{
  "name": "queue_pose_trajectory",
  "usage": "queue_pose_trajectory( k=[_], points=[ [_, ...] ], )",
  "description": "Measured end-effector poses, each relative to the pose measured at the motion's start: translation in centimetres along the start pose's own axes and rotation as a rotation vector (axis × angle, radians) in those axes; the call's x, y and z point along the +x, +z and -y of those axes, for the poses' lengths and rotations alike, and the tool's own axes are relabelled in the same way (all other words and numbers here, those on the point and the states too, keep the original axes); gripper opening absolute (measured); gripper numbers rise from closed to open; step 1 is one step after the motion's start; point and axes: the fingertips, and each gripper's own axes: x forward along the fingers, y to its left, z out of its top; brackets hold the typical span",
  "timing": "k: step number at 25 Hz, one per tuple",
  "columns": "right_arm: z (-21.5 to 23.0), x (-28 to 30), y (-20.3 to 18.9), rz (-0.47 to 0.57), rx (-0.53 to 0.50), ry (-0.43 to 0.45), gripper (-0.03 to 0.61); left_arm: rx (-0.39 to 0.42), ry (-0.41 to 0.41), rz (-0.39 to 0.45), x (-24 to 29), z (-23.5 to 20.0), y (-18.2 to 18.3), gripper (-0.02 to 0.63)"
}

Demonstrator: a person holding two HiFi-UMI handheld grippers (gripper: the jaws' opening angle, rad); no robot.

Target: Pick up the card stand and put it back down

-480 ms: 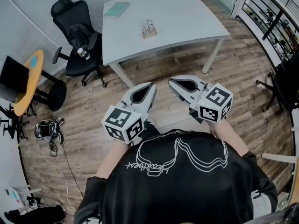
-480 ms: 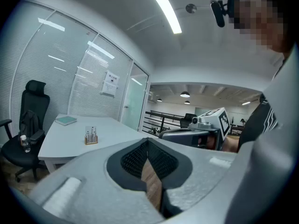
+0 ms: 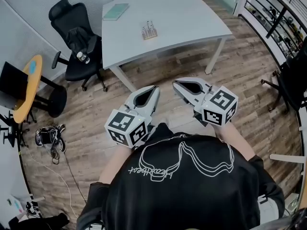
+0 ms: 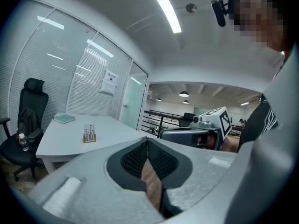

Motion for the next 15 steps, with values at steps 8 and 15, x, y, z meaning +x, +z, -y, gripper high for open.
queue_pose_trajectory(
  k=[8,15],
  points=[
    [2.8,2.4,0.2,-0.009,0.008,-0.034,0.009,-0.030,-0.006,0.006,1.9,-3.3,0.2,0.015],
    [7.7,5.1,-0.2,-0.040,0.026,-0.065,0.009,-0.053,-0.018,-0.001,5.9,-7.5,0.5,0.015]
  ],
)
